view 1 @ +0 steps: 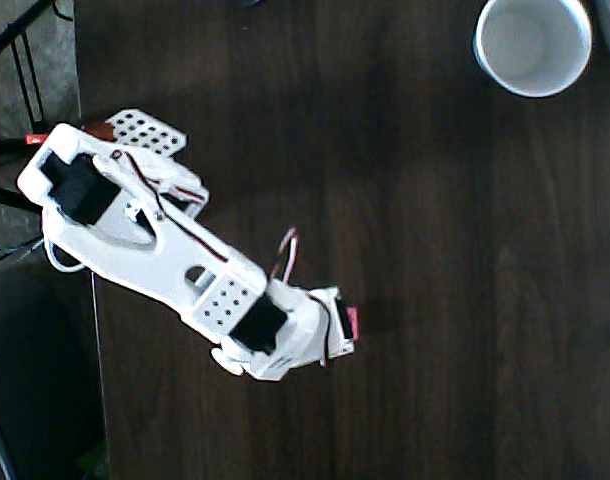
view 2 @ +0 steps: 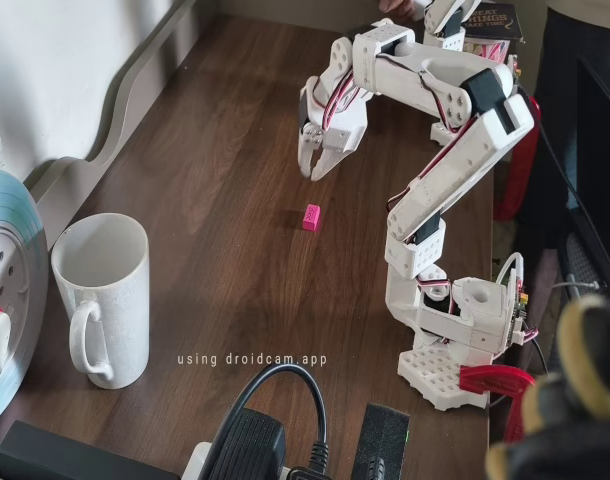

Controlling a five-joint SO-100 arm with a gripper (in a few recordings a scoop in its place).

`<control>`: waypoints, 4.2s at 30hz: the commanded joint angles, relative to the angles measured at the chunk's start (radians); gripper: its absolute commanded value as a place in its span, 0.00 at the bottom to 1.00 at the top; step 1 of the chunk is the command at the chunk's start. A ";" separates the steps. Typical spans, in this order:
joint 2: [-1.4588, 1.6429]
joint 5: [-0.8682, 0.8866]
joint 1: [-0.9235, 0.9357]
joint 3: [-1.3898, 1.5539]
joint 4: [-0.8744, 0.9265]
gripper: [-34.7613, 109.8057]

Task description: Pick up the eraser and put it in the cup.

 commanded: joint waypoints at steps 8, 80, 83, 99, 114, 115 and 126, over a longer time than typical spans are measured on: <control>-0.097 -0.029 0.020 -0.041 -0.063 0.39; -0.181 -0.167 -0.997 -0.980 -0.038 0.24; -0.293 -0.187 -0.982 -1.057 -0.038 0.24; -0.575 -0.170 -1.005 -1.075 -0.011 0.24; -0.650 -0.179 -1.032 -1.077 -0.057 0.24; -0.650 -0.178 -1.031 -1.077 -0.057 0.24; -0.624 -0.215 -1.009 -1.077 -0.063 0.29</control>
